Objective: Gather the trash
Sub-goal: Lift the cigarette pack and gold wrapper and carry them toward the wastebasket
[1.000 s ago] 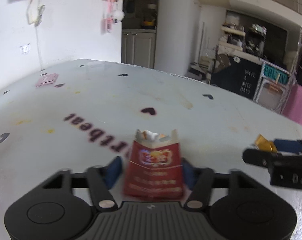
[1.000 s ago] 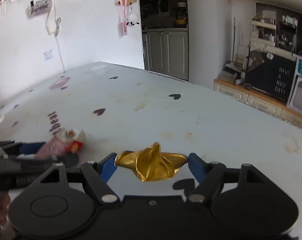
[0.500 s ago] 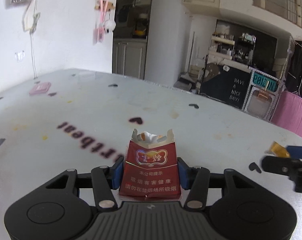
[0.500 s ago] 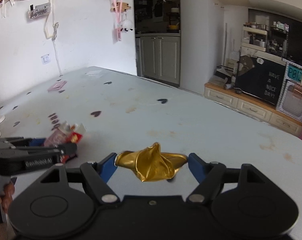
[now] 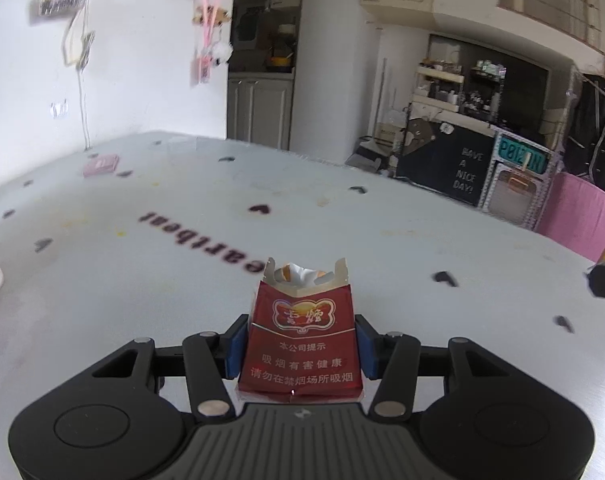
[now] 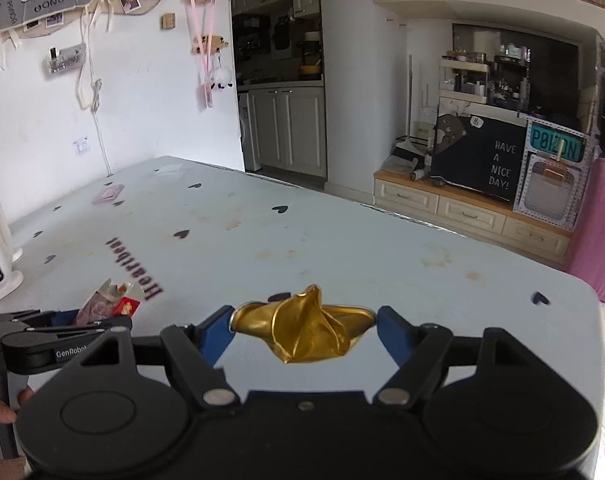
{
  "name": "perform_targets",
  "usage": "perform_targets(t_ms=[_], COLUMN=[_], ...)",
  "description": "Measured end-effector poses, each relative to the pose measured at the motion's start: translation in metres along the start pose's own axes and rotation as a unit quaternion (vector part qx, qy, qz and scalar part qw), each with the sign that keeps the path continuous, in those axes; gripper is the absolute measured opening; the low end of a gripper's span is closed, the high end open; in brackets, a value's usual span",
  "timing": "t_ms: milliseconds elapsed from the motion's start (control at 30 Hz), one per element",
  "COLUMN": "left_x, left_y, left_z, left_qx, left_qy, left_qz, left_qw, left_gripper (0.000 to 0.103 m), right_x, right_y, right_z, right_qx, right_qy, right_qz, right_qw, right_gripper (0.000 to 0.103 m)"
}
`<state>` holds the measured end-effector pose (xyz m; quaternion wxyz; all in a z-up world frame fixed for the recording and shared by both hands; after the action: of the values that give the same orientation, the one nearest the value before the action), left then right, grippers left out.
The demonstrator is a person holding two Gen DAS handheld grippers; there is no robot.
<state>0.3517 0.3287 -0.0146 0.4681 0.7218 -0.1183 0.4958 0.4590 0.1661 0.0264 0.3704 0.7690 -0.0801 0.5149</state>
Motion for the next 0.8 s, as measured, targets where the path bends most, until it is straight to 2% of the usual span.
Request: perform_targets(t_ms=[433, 600, 800], left_x=[0.002, -0.008, -0.026], left_y=[0.133, 0.174, 0.211], left_z=[0.024, 0.046, 0.071], left_qx=[-0.046, -0.073, -0.101], left_qy=[-0.042, -0.062, -0.075], left_qz=[0.045, 0.055, 0.050], left_qw=[0.9971, 0.9939, 0.9908], left_gripper=[0.053, 0.053, 0.053], right_x=[-0.025, -0.038, -0.056], right_y=[0.121, 0.168, 0.224], right_z=[-0.027, -0.028, -0.018], right_qx=[-0.009, -0.033, -0.060], right_qy=[-0.027, -0.030, -0.043], right_qz=[0.044, 0.056, 0.067], right_qw=[0.999, 0.997, 0.995], right_gripper=[0.078, 0.078, 0.078])
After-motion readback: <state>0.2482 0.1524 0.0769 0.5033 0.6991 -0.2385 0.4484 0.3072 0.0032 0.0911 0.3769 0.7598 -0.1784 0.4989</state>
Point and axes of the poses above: each gripper's, at about its wrist camera, not at the fingertips, and y roughly against the way its jaws point, z to its right, x to its top, the point moved 1 cm from there along -y, roughly the way its jaws point, and after that the axes turned 14 degrees about x, right-handed, at the moved point
